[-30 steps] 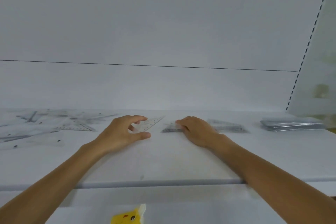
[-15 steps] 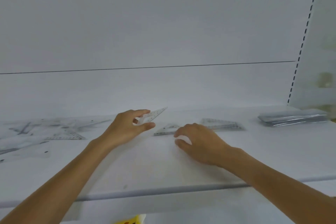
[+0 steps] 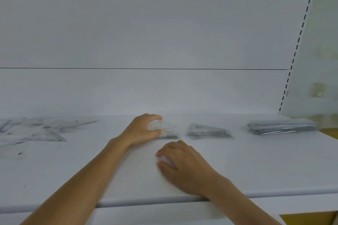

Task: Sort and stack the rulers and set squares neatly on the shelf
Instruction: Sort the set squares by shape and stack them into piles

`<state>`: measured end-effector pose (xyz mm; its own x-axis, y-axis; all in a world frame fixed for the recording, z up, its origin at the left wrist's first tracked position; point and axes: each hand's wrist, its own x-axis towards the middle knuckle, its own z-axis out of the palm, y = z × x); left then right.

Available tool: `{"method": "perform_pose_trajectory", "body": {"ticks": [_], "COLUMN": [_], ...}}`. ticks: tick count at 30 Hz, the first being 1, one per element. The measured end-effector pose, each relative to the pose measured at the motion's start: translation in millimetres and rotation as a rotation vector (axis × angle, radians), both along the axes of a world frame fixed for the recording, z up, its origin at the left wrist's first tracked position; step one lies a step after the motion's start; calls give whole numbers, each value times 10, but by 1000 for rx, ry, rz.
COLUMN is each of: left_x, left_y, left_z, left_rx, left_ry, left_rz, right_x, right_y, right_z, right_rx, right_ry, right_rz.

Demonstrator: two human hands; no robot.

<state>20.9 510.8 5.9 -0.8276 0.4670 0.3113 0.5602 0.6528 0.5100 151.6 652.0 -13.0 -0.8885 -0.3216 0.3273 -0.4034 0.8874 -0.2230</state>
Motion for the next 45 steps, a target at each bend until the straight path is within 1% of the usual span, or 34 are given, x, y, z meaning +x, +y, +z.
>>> {"method": "perform_pose_trajectory", "body": {"ticks": [5, 9, 12, 14, 18, 23, 26, 28, 30, 33, 38, 43, 45], "left_x": [-58, -59, -65, -71, -27, 52, 47, 66, 89, 148, 234, 241, 203], "left_y": [59, 68, 72, 65, 48, 38, -107, -283, -509, -937, -1838, -2898, -3290], "left_z": [-57, -173, -181, -199, -197, -100, -17, 24, 42, 51, 40, 54, 37], "left_rx": [-39, -149, -175, -163, -58, -72, -25, -1, -7, -35, -81, -150, -145], "left_ry": [34, -46, -67, -56, -36, 86, 91, 73, 93, 112, 88, 73, 76], "left_rz": [-6, -63, -57, -50, -28, 29, 64, 70, 75, 111, 182, 259, 290], "right_x": [0, -9, -23, -25, -39, -37, -42, -86, -174, -366, -763, -1101, -1214], "right_y": [1, 1, 21, 28, 44, 39, 20, -2, -66, -326, -1079, -1930, -2234], "right_z": [-17, -25, -30, -27, -15, -10, 41, 104, 189, 280, 353, 395, 394], "right_rx": [11, 31, 19, 7, -6, -5, 30, 97, 134, 84, 4, -51, -47], "right_ry": [18, 33, 29, 30, 14, -1, -16, -30, -24, 21, 60, 48, 33], "right_rz": [-2, 6, 11, 14, 8, -5, -17, -21, -29, -22, 11, 31, 31]}}
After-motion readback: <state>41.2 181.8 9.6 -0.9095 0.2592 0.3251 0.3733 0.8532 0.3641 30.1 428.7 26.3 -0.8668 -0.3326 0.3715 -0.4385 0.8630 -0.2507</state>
